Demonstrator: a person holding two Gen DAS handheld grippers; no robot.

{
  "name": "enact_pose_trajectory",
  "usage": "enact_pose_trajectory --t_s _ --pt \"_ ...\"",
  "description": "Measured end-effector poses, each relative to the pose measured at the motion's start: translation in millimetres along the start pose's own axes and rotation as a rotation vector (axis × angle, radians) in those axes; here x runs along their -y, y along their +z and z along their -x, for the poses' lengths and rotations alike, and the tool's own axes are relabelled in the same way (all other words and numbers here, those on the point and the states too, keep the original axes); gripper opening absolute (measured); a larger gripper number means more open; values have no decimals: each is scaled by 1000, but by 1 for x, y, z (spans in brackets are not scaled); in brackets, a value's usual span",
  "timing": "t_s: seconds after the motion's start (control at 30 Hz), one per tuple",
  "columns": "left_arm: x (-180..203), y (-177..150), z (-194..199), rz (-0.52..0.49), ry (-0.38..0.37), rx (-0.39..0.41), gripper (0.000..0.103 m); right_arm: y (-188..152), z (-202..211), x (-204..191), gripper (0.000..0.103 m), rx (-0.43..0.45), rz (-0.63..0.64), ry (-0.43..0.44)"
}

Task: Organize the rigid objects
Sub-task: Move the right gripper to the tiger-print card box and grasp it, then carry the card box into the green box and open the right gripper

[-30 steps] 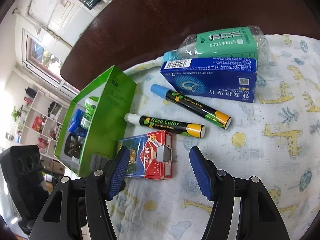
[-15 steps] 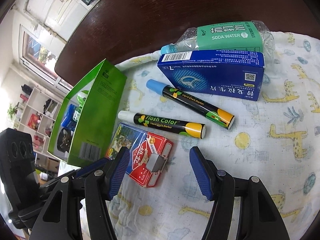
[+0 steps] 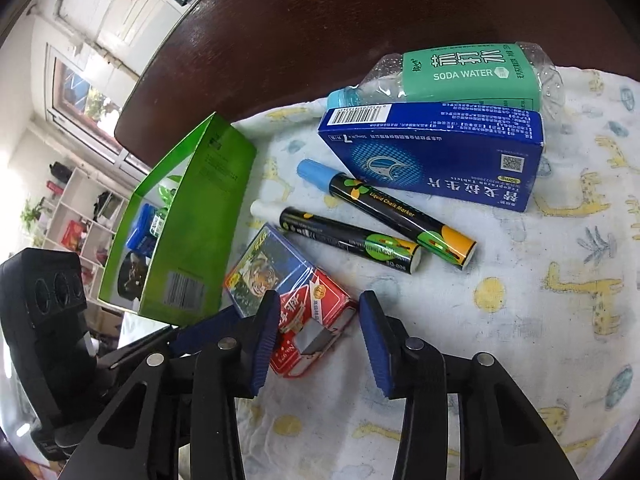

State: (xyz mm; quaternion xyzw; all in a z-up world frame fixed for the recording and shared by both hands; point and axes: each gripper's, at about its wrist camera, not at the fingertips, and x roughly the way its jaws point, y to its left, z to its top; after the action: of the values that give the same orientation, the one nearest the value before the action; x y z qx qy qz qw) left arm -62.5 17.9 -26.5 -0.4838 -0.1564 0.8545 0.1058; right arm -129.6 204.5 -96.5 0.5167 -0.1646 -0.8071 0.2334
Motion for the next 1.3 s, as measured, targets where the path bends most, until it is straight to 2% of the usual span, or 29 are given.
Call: enact_pose_trajectory --t_s 0.13,0.23,0.3,0.33,0.43,0.5,0.6,0.8,0.97,1.3 --pt "1 -3 2 -17 -14 -12 37 -5 10 -1 39 -18 30 -8" --pt "-8 2 3 30 0 -6 36 0 10 11 39 -42 -35 77" --pt "-15 5 3 75 2 -2 36 9 10 14 39 -12 -20 45" --pt "-17 6 1 98 -13 -10 36 14 7 12 39 -13 -7 39" --pt "-20 9 -1 131 -22 -6 36 23 -10 7 39 -58 -1 109" --pt "-18 10 -2 129 -16 2 35 24 -19 3 39 -62 8 105" --pt "-8 7 -1 69 -8 8 31 15 -17 -6 34 -50 24 52" --pt "15 -2 2 -31 8 8 31 -5 0 1 30 -23 -31 25" --pt "25 -4 17 -78 19 53 31 -9 11 1 30 2 -65 45" --pt "21 4 67 -113 48 185 31 5 30 -35 30 73 -9 108"
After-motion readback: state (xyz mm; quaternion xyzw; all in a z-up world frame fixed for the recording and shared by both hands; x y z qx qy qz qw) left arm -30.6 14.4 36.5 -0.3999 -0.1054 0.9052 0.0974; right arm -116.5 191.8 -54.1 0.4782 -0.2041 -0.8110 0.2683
